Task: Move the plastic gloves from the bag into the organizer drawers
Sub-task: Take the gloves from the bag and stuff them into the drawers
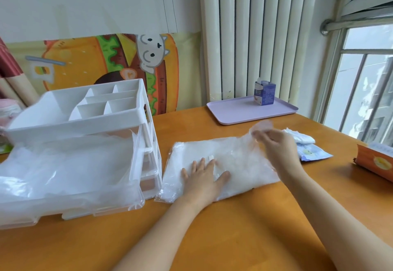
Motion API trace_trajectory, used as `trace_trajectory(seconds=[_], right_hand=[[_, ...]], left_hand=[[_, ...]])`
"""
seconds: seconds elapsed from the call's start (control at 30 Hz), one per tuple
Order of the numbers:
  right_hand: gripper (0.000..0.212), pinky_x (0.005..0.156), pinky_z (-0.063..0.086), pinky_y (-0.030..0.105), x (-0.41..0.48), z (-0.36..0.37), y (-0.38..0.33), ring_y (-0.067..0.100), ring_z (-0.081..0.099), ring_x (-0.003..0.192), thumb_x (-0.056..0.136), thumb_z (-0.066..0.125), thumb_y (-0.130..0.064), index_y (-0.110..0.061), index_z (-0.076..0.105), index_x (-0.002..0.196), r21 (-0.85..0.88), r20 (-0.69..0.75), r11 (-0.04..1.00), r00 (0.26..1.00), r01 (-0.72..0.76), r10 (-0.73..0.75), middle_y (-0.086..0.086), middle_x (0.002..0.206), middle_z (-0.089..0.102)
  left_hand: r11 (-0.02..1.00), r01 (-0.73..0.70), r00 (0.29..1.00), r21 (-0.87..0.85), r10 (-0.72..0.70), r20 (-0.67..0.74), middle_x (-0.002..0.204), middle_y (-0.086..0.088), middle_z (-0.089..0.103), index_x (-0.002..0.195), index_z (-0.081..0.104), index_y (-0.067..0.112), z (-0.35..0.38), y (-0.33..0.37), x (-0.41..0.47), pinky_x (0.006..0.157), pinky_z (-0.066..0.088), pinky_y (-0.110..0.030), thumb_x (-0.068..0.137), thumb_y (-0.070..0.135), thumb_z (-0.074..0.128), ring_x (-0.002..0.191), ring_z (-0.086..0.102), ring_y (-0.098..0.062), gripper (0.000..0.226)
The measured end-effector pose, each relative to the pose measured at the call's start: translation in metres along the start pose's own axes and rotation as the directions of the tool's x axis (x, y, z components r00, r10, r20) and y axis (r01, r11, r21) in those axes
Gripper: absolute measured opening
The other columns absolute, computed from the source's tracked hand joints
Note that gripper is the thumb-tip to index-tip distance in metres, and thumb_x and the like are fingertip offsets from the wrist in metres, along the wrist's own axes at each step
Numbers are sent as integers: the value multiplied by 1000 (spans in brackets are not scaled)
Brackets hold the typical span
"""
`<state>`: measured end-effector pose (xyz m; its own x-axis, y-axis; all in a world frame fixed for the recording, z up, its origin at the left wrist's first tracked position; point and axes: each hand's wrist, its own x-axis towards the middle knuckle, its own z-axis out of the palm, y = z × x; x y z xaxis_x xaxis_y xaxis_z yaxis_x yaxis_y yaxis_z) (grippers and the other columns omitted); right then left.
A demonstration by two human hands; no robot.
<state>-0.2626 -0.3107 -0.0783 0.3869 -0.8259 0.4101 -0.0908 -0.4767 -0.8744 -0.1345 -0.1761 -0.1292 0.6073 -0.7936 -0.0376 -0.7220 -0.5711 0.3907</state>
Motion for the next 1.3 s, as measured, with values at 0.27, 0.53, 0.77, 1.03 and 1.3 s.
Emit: trace_trajectory(seconds=[0.27, 0.53, 0.77, 1.03, 1.3], right_hand=[[21, 73, 56, 27, -4, -19, -34, 18, 69, 77, 96, 48, -15, -3, 64, 90, 752, 394, 567, 919, -336, 21, 12, 86, 71], [19, 62, 51, 24, -8, -36, -30, 16, 59, 61, 83, 67, -25, -6, 67, 80, 638, 657, 648, 733, -415, -178, 9, 70, 62], [24, 70, 54, 25, -19, -36, -41, 20, 65, 76, 84, 58, -19, 0, 72, 83, 695, 532, 669, 815, -264, -230, 13, 81, 67], [65, 66, 36, 35, -48, -33, -58, 32, 44, 77, 73, 71, -61, 1, 64, 92, 536, 519, 819, 845, -203, -130, 17, 84, 51], [60, 70, 50, 28, -62, -52, -93, 29, 60, 94, 68, 69, -66, -14, 72, 98, 473, 693, 787, 719, -396, -55, 20, 106, 64]], left_hand=[[745, -348, 931, -569, 201, -306, 143, 22, 39, 142, 39, 32, -42, 38, -22, 94, 25, 1, 84, 47, 66, 126, 32, 11, 65], [683, -614, 769, -395, 405, -495, 152, 24, 22, 148, 25, 36, -101, 75, -68, 102, 16, 3, 65, 56, 67, 135, 14, 19, 96], [864, -308, 951, -399, 272, -144, 136, 15, 53, 142, 40, 32, -107, 80, -83, 86, 37, -13, 68, 60, 76, 124, 48, 2, 87], [790, -225, 957, -571, 290, 24, 78, -2, 62, 91, 69, 1, -114, 62, -104, 72, 46, -17, 83, 23, 75, 65, 58, -6, 24], [729, -230, 901, -644, 409, 141, 106, -38, 59, 105, 75, 20, -158, 38, -144, 77, 41, -23, 92, 38, 60, 83, 52, -25, 27]])
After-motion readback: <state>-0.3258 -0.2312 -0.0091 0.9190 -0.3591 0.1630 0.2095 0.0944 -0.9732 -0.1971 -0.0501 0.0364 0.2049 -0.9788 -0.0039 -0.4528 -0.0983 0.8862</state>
